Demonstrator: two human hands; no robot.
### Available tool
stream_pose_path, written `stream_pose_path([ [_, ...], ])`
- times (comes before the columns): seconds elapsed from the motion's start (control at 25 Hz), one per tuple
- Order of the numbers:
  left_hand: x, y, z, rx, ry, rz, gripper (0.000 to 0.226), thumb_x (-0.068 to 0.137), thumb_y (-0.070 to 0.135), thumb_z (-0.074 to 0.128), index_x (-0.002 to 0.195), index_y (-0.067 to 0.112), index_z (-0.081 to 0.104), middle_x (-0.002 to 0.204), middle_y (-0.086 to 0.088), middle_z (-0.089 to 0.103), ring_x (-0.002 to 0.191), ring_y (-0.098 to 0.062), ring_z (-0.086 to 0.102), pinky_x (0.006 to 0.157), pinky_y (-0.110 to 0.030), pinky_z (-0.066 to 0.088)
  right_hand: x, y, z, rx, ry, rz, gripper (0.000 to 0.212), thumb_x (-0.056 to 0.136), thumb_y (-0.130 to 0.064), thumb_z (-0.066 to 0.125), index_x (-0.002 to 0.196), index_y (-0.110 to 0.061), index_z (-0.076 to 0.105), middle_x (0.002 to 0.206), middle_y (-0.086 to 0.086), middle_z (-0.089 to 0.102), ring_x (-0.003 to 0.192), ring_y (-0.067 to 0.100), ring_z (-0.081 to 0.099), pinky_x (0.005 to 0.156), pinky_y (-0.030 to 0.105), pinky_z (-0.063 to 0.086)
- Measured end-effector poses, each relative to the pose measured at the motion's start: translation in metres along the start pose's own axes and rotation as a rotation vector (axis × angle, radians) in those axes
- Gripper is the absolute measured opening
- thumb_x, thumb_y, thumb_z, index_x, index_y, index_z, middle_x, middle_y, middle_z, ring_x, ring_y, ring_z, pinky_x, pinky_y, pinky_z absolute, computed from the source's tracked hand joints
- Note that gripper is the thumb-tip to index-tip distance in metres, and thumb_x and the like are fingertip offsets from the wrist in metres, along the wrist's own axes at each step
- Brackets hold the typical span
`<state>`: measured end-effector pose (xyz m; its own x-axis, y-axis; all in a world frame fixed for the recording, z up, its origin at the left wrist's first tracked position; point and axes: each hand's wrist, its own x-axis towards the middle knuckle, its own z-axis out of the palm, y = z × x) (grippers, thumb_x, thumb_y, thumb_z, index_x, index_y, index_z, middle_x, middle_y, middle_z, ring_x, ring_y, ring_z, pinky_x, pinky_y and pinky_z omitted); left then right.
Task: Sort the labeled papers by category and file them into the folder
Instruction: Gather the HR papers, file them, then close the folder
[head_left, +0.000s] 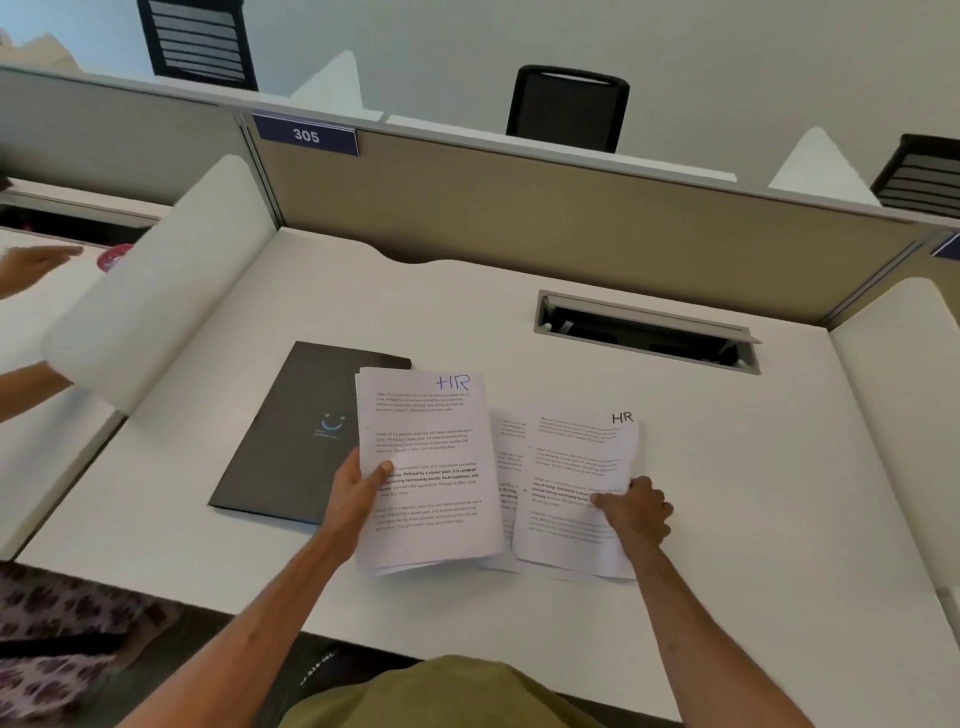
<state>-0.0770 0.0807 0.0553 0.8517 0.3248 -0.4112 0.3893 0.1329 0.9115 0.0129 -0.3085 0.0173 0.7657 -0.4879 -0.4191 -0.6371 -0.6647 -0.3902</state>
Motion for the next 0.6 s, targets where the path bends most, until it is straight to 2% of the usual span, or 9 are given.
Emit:
stream_pose_path([
  [0.08,-0.002,0.002,0.006,-0.006,0.008,-0.01,0.038,0.104,0.014,0.065,0.139,0.029,0.062,0.121,0.003,0.079,0.1,-0.028,0.08,0.084,-0.05,0.066,0.007,0.007,-0.004,0.16,0.012,0.002,0.053,0.077,-0.028,0.086,0.12,-0.01,0.06,0.124,0.014,0.06,0.117,0.038,0.057,0.096,0.049,0.049],
  [0.16,-0.001,0.004,0.009,-0.019,0.009,-0.013,0.037,0.104,0.012,0.064,0.137,0.029,0.064,0.119,0.003,0.08,0.098,-0.028,0.08,0.079,-0.045,0.066,0.007,0.015,-0.013,0.361,0.029,-0.005,0.032,0.083,-0.018,0.077,0.111,-0.011,0.062,0.116,0.014,0.068,0.098,0.035,0.065,0.084,0.043,0.055],
  [0.28,0.005,0.006,0.012,-0.01,-0.007,-0.038,0.037,0.103,0.011,0.064,0.135,0.028,0.065,0.118,0.001,0.08,0.098,-0.029,0.08,0.076,-0.043,0.065,0.003,0.019,-0.032,0.504,0.094,-0.034,0.013,0.092,-0.013,0.066,0.106,-0.014,0.065,0.105,0.011,0.073,0.085,0.03,0.066,0.067,0.031,0.048],
  [0.4,0.012,0.009,0.015,-0.019,-0.022,-0.041,0.039,0.102,0.012,0.065,0.137,0.029,0.064,0.118,0.0,0.08,0.096,-0.029,0.08,0.077,-0.046,0.066,0.003,0.017,-0.053,0.651,0.136,-0.085,0.008,0.095,-0.008,0.064,0.101,-0.011,0.068,0.099,0.009,0.072,0.086,0.03,0.066,0.067,0.03,0.045],
  [0.52,0.016,0.01,0.013,-0.001,-0.024,-0.047,0.04,0.103,0.011,0.064,0.138,0.029,0.064,0.119,0.0,0.08,0.099,-0.031,0.08,0.078,-0.047,0.065,0.005,0.016,-0.062,0.953,0.085,0.024,0.009,0.091,0.0,0.066,0.095,-0.008,0.069,0.093,0.009,0.067,0.085,0.024,0.059,0.069,0.029,0.046],
  [0.6,0.019,0.009,0.01,-0.012,-0.023,-0.062,0.04,0.103,0.011,0.063,0.138,0.03,0.063,0.121,0.0,0.079,0.099,-0.03,0.079,0.08,-0.049,0.065,0.001,0.014,-0.057,1.067,0.001,0.116,0.016,0.086,0.0,0.068,0.094,-0.013,0.074,0.1,0.01,0.072,0.086,0.023,0.062,0.076,0.032,0.05],
])
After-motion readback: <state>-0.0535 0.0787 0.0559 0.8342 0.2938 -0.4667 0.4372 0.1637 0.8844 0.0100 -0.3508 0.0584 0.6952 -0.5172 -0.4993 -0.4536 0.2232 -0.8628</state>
